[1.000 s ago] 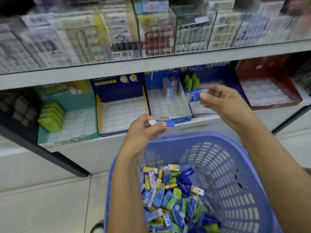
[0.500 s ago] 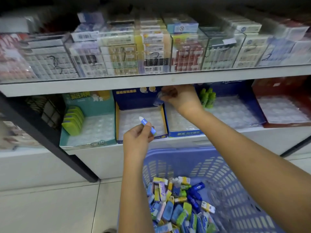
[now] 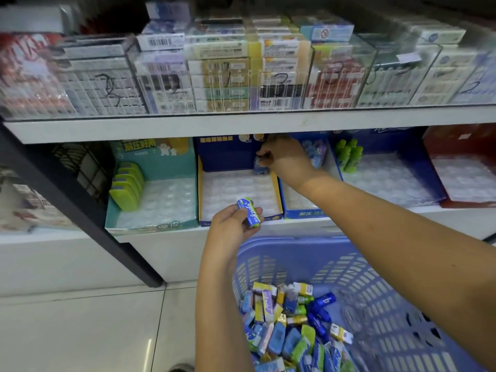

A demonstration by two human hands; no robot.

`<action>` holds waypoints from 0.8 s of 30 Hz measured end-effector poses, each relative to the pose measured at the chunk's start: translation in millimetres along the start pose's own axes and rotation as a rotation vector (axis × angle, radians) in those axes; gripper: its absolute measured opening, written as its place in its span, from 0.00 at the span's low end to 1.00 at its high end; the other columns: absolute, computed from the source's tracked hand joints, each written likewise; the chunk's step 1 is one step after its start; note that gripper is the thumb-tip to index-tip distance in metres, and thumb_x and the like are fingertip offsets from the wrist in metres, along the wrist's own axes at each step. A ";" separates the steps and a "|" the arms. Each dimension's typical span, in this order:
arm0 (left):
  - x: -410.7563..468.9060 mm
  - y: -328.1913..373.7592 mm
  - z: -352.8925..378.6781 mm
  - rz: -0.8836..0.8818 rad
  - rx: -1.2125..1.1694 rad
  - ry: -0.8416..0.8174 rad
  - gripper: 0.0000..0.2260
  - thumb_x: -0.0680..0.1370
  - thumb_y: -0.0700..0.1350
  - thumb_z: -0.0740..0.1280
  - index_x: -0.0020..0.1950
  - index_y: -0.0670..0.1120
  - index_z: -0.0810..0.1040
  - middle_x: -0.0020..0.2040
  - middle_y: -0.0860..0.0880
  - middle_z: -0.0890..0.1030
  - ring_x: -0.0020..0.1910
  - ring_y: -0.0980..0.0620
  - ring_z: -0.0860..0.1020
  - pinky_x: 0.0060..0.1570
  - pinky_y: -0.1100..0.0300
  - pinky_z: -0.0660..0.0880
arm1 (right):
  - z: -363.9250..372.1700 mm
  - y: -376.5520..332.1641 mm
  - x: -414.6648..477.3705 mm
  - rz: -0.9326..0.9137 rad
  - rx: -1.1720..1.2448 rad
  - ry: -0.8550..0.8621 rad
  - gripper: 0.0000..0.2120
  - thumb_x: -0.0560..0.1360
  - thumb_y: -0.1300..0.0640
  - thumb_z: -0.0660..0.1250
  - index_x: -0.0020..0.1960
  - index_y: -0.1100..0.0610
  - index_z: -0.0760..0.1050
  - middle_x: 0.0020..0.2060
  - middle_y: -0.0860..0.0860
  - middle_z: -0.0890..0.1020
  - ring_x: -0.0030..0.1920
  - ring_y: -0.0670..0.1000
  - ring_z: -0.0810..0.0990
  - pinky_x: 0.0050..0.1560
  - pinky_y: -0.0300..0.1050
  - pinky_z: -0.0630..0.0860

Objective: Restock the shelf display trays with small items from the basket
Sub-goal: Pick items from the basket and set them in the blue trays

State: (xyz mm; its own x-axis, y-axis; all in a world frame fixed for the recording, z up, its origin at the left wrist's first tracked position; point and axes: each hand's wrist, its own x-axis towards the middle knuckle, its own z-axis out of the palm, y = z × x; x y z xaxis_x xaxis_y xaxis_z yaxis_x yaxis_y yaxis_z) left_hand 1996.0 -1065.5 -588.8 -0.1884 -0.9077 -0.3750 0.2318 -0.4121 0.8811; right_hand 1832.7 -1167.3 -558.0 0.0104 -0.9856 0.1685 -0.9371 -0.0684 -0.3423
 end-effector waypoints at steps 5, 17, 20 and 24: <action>-6.7 3.8 9.1 0.084 -0.134 -0.001 0.08 0.80 0.37 0.60 0.54 0.44 0.79 0.48 0.46 0.83 0.48 0.51 0.82 0.52 0.59 0.79 | -10.0 -4.3 -17.4 -0.049 -0.056 -0.051 0.19 0.77 0.58 0.63 0.68 0.56 0.71 0.64 0.57 0.71 0.64 0.55 0.70 0.58 0.38 0.65; -14.8 -1.3 51.1 0.330 -0.193 -0.032 0.07 0.75 0.36 0.68 0.51 0.44 0.79 0.45 0.47 0.85 0.45 0.53 0.83 0.44 0.64 0.78 | -35.8 -5.3 -134.0 0.268 1.200 0.103 0.05 0.72 0.66 0.69 0.46 0.59 0.78 0.36 0.54 0.82 0.32 0.45 0.81 0.37 0.34 0.78; -14.2 -5.0 66.3 0.340 -0.081 0.008 0.10 0.76 0.38 0.69 0.56 0.46 0.79 0.49 0.47 0.84 0.45 0.54 0.82 0.43 0.65 0.78 | -48.2 5.9 -124.8 0.231 1.159 0.141 0.05 0.72 0.67 0.69 0.46 0.60 0.78 0.37 0.55 0.82 0.33 0.44 0.81 0.38 0.34 0.78; -12.4 -12.9 79.1 0.475 0.526 0.031 0.19 0.79 0.45 0.64 0.71 0.48 0.69 0.66 0.50 0.75 0.62 0.56 0.75 0.58 0.67 0.69 | -60.1 31.1 -90.6 0.240 0.771 0.372 0.06 0.73 0.63 0.70 0.49 0.63 0.79 0.39 0.53 0.83 0.38 0.42 0.81 0.44 0.38 0.78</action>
State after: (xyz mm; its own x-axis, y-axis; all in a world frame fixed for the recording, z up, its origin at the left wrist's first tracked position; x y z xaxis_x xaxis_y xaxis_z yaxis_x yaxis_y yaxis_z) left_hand 1919.9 -1042.7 -572.7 -0.1522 -0.9848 0.0836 -0.2110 0.1150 0.9707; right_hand 1781.6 -1070.9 -528.4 -0.3959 -0.8821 0.2551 -0.4021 -0.0832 -0.9118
